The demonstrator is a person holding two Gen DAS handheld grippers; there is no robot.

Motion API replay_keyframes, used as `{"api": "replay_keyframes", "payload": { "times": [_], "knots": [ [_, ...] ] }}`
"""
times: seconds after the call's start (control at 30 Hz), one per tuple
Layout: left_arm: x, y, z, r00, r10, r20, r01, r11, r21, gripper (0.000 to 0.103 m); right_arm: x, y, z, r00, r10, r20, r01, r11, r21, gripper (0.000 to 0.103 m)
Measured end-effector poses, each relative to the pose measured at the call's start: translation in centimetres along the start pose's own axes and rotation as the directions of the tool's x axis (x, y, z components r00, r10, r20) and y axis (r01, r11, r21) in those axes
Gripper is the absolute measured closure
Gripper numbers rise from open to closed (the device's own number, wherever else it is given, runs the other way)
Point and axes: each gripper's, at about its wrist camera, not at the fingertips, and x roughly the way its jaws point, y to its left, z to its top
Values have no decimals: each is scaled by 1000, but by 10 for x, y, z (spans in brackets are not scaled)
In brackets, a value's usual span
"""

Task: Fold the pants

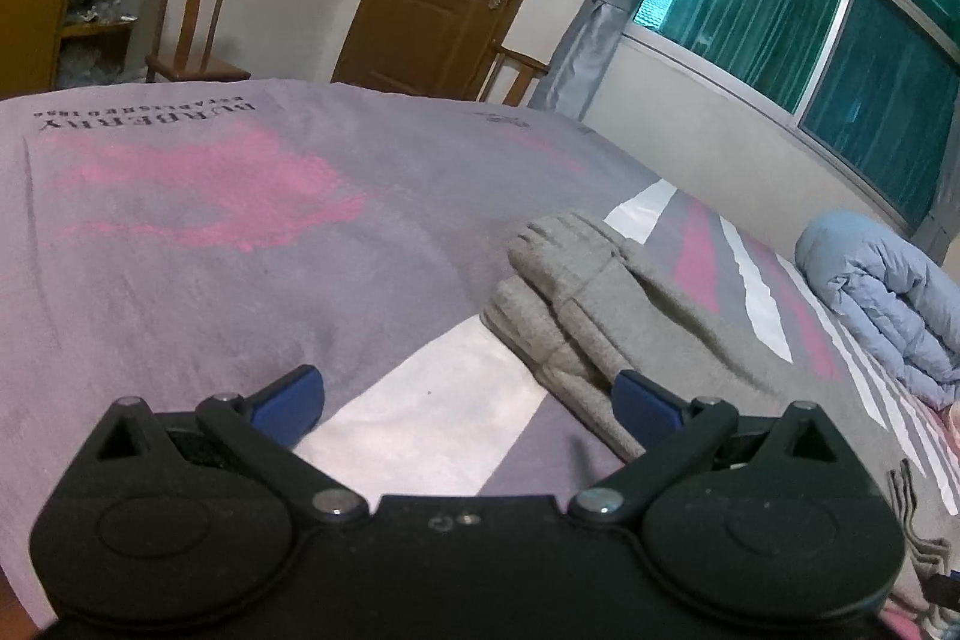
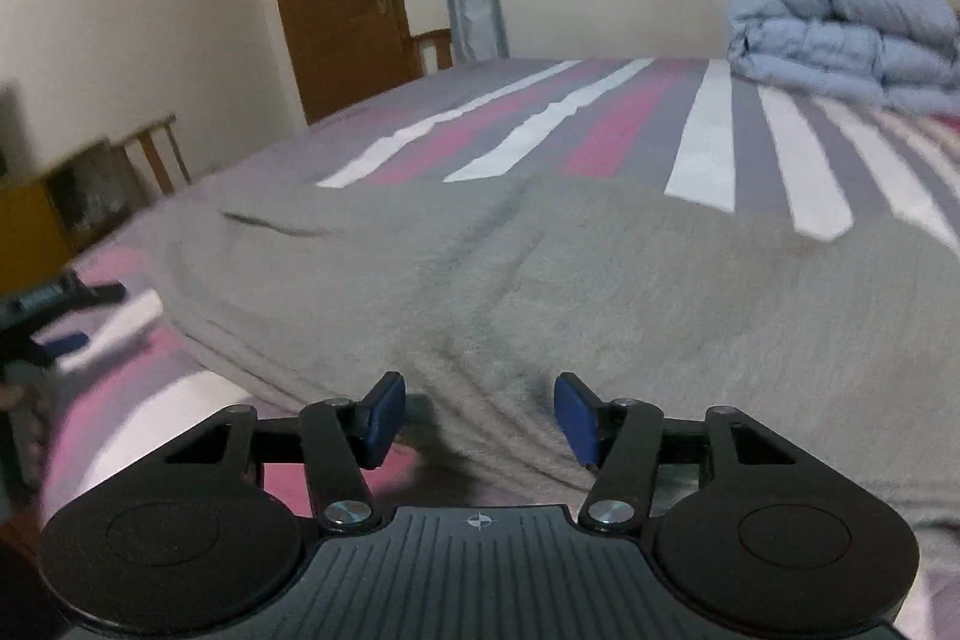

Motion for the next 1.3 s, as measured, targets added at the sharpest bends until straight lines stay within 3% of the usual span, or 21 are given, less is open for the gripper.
{"api": "replay_keyframes", "payload": {
  "times": [0.03, 0.17, 0.2, 0.3, 0.37, 0.43, 0.47, 0.57, 0.67, 0.77, 0.87, 0.93, 1.03, 1.1, 1.17, 1.2, 1.3],
  "knots": [
    [1, -1, 0, 1000, 2, -2, -2, 1000, 4, 6, 1, 4, -3, 1000, -1, -2, 1, 1000, -14, 47],
    [1, -1, 0, 1000, -4, -3, 4, 1000, -1, 6, 1, 4, -3, 999, -27, -19, 26, 999, -46, 76],
    [1, 0, 0, 1000, -6, -2, 6, 1000, -2, 6, 1, 3, -3, 999, -31, -16, 31, 999, -33, 78],
    [0, 2, 0, 1000, -10, -3, 10, 1000, 0, 6, -13, -4, 4, 997, -39, 74, 35, 998, 51, 85],
    [0, 3, 0, 1000, -13, -2, 13, 1000, -4, 6, -32, -1, 9, 985, -7, 171, -1, 999, 48, 85],
    [0, 3, 0, 1000, -10, -3, 10, 1000, -1, 6, -33, 6, 12, 982, 53, 179, -55, 998, 4, 85],
    [-1, 3, 0, 1000, -8, -3, 8, 1000, 0, 6, -27, 10, 11, 986, 66, 152, -63, 998, -28, 85],
    [-2, 4, 0, 1000, -8, -6, 8, 1000, -2, 6, 15, 14, -7, 996, 80, -50, -83, 995, -57, 83],
    [-2, 5, 1, 1000, -12, -5, 12, 1000, -5, 6, 3, 11, -6, 992, 129, -4, -129, 991, -21, 68],
    [-1, 4, 1, 1000, -8, -5, 8, 1000, -2, 6, -25, 6, -4, 979, 187, 79, -187, 982, -4, 65],
    [-2, 2, 1, 1000, -6, -3, 6, 1000, -2, 6, -53, -17, -3, 984, 96, 151, -107, 992, 66, 69],
    [-2, 1, 1, 1000, -3, -1, 3, 1000, -4, 6, -69, -41, -6, 984, -46, 175, 20, 989, 147, 76],
    [0, -1, 0, 1000, 6, -3, -6, 1000, 4, 6, -88, -75, -16, 954, -250, 165, 204, 946, 254, 77],
    [1, -4, 0, 1000, 13, -2, -13, 1000, 6, 6, -98, -92, -26, 939, -319, 131, 272, 918, 288, 77],
    [1, -7, 0, 1000, 19, 1, -19, 1000, 8, 6, -87, -110, -34, 944, -330, -7, 313, 890, 330, 77],
    [1, -8, 0, 1000, 24, 3, -24, 1000, 8, 6, -78, -118, -40, 954, -291, -66, 295, 885, 362, 77],
    [-1, -14, -1, 1000, 20, 8, -20, 1000, 16, 6, -89, -124, -33, 962, -272, 6, 246, 879, 408, 77]
  ]
}}
